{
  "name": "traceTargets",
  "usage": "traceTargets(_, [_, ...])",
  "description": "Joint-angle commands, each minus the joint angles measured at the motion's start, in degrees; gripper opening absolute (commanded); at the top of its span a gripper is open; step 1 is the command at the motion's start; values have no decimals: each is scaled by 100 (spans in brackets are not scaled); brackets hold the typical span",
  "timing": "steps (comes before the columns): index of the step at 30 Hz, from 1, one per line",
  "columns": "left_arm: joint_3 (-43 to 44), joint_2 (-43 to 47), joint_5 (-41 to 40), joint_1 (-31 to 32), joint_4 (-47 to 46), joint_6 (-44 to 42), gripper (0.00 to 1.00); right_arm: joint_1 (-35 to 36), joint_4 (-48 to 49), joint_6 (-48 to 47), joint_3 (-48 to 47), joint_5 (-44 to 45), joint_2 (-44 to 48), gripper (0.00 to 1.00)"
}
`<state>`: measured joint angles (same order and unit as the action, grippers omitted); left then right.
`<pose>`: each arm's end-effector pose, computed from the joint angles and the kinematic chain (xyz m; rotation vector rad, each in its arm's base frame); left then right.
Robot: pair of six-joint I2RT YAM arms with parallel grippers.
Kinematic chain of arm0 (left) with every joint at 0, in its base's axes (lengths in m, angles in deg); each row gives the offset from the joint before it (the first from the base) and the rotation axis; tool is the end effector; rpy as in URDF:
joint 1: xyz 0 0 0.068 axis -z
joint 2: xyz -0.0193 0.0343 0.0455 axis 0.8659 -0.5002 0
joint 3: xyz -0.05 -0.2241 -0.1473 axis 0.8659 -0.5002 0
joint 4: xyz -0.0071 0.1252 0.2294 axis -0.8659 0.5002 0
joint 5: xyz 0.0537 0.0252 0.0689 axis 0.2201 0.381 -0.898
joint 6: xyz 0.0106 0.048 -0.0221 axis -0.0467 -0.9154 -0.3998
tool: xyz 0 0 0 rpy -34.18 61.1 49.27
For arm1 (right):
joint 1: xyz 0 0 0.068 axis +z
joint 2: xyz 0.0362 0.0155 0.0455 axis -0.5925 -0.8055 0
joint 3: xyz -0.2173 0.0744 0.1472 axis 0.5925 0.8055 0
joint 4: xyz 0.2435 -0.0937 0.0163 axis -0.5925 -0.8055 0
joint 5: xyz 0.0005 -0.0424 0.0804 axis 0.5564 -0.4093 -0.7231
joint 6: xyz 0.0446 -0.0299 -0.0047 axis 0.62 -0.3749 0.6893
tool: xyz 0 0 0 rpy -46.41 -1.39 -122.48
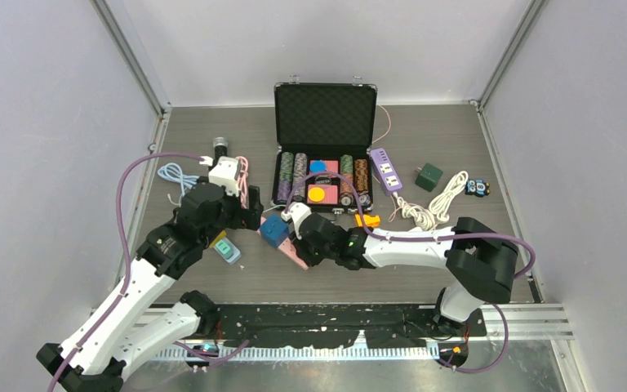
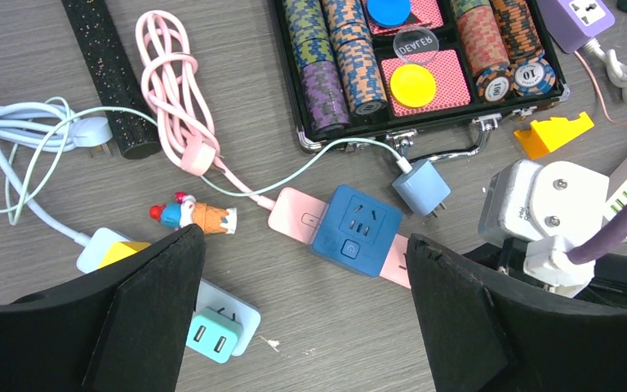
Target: Insert the plug
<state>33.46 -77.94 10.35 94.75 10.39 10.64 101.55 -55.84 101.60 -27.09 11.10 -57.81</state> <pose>0.1372 -0.0846 0.3349 0.1794 2.0610 -0.2926 0.1435 0.3001 0.1885 -0.9799 2.1630 0.5367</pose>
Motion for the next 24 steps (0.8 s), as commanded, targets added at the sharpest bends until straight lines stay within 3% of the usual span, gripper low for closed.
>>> traceTargets(1, [164, -19, -17, -2, -70, 34, 92, 145, -134, -164, -236, 35, -154, 5])
traceTargets(10, [182, -58, -34, -1, -46, 11, 92, 450, -285, 9, -344, 500, -500, 5])
traceTargets(24, [260, -165, -26, -8, 87, 55, 92, 650, 117, 616, 268, 615, -924, 5])
